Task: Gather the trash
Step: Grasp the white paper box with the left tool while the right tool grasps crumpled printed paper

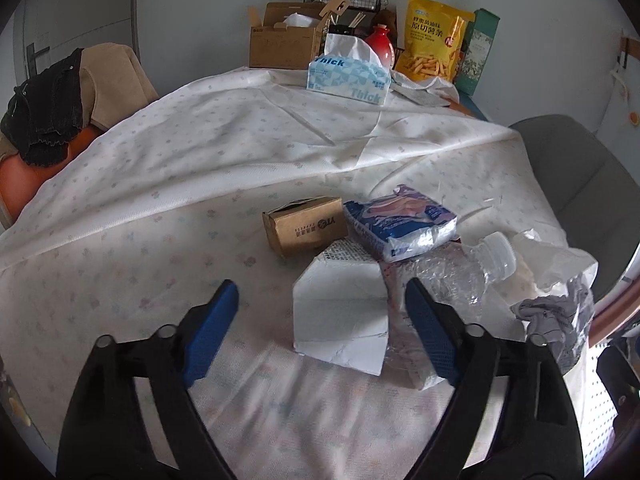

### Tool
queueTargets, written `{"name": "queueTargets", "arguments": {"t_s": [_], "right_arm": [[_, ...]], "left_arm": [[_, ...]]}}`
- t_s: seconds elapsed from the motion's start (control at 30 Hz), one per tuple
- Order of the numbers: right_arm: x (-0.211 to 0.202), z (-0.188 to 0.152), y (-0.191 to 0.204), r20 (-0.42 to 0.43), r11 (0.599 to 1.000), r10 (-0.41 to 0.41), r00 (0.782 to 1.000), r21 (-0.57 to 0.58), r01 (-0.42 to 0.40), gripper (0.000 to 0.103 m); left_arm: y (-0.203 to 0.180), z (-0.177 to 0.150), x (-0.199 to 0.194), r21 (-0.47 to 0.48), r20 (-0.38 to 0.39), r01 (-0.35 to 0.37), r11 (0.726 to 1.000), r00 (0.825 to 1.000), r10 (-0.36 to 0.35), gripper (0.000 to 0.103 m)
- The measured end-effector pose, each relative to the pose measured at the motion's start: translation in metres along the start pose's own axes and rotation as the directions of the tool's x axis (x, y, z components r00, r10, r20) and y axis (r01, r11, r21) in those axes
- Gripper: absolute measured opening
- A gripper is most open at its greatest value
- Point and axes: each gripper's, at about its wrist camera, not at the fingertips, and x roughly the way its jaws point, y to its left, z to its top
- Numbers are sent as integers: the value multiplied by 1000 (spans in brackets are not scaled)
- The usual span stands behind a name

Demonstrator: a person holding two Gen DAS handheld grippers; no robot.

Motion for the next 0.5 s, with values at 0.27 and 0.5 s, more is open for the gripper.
{"name": "queueTargets", "arguments": {"t_s": [0.27, 0.5], "right_arm": [[10, 0, 19, -13, 1000, 22, 1000, -15, -22, 95], [17, 0, 26, -24, 999, 32, 999, -14, -32, 95]], "left_arm": [[3, -2, 4, 29, -36, 12, 1000, 999, -11, 46], [19, 6, -22, -21, 43, 44, 999, 998, -43, 46]]}}
